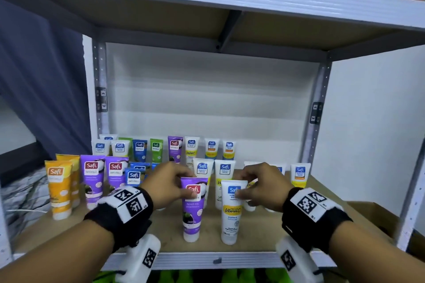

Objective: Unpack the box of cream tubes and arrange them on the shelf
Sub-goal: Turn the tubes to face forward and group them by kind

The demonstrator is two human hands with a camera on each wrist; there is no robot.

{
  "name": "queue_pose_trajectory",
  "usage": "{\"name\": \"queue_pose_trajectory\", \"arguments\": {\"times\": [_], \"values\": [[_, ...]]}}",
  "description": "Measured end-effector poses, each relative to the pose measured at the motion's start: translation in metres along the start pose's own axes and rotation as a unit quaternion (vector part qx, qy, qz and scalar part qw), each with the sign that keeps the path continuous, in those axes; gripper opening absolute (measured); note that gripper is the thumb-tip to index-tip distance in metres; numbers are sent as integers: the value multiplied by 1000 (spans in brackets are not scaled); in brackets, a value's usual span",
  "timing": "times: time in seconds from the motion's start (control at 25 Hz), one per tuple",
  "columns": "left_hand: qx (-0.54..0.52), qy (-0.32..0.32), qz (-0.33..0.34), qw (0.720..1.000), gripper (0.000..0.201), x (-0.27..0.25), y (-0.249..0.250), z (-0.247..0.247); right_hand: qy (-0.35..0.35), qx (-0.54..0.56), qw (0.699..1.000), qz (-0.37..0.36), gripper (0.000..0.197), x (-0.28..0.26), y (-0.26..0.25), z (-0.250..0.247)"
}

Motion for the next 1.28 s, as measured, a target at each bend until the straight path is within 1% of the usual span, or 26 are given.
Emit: {"name": "queue_pose_trajectory", "arguments": {"times": [0.08, 0.12, 0.2, 0.28, 0.44, 0.64, 0.8, 1.04, 1.28], "values": [[-109, -8, -8, 994, 32, -9, -6, 8, 29, 66, 997, 23, 36, -9, 8, 12], [-146, -6, -12, 989, 36, -13, -9, 13, 37, 86, 995, 28, 40, -14, 10, 20], [-179, 13, -20, 983, 42, -17, -15, 19, 43, 96, 994, 32, 46, -23, 16, 36], [-202, 23, -25, 979, 42, -19, -19, 22, 58, 86, 994, 26, 51, -27, 25, 47], [-202, 25, -18, 979, 41, -17, -18, 23, 80, 61, 995, 22, 47, -25, 39, 55], [-196, 31, -24, 980, 43, -7, -17, 28, 73, 40, 996, 17, 45, -20, 44, 52], [-196, 38, -30, 979, 42, 0, -17, 34, 70, 16, 997, 35, 46, -16, 55, 46], [-197, 46, -31, 979, 41, 2, -17, 39, 88, -40, 993, 74, 45, -5, 76, 30], [-195, 39, -49, 979, 43, 5, -21, 40, 97, -40, 988, 110, 44, 6, 95, 22]]}}
Point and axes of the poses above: each hand's wrist, its own x-axis towards the middle knuckle, its own z-axis out of the palm, y = z × x, the point moved 4 cm from there along x, towards the middle knuckle, and after that the axes turned 10 degrees about -z, right-handed, at the moved point
